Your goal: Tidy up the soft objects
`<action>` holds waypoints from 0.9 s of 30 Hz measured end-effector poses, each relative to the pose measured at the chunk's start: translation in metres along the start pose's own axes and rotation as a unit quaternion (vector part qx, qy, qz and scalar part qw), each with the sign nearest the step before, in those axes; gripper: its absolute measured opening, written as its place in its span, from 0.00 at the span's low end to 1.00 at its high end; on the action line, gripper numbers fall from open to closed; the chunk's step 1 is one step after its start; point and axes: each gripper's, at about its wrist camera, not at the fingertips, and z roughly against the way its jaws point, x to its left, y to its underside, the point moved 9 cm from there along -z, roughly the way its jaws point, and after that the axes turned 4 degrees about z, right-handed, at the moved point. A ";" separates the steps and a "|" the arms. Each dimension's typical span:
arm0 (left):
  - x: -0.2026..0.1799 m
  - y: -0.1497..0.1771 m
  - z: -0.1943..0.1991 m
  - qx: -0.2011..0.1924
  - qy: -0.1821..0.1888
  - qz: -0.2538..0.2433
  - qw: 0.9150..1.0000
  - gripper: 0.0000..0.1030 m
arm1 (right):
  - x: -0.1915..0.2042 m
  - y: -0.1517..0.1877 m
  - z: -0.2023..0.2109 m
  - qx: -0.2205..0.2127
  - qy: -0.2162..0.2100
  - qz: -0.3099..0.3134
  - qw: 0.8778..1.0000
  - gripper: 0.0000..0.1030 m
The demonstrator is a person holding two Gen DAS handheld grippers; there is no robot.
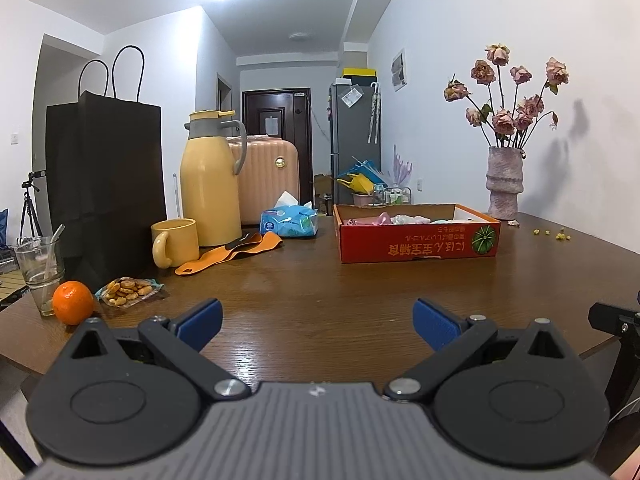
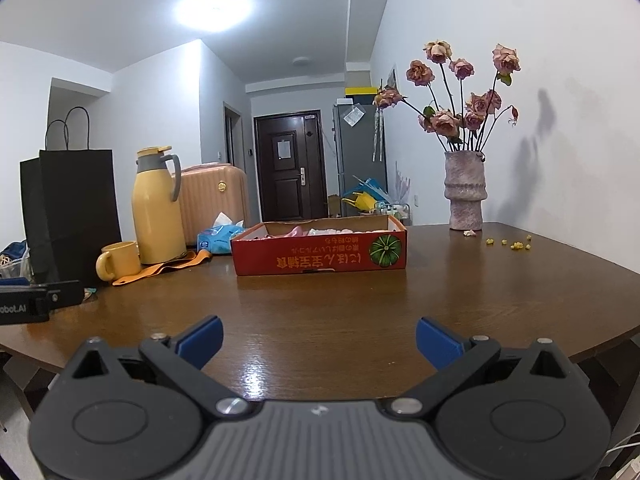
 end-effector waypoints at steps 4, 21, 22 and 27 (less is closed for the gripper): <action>0.000 0.000 0.000 0.000 0.000 0.000 1.000 1.00 | 0.000 0.000 -0.001 0.000 0.000 -0.002 1.000 1.00; 0.001 0.000 0.000 0.000 0.001 -0.001 1.000 1.00 | -0.002 -0.002 0.000 -0.005 0.003 -0.001 1.000 1.00; 0.001 0.000 0.000 0.000 0.001 -0.001 1.000 1.00 | -0.002 -0.002 0.000 -0.004 0.002 -0.003 1.000 1.00; 0.002 0.001 0.000 0.000 0.001 -0.001 1.000 1.00 | -0.004 -0.002 -0.001 -0.006 0.003 -0.008 1.000 1.00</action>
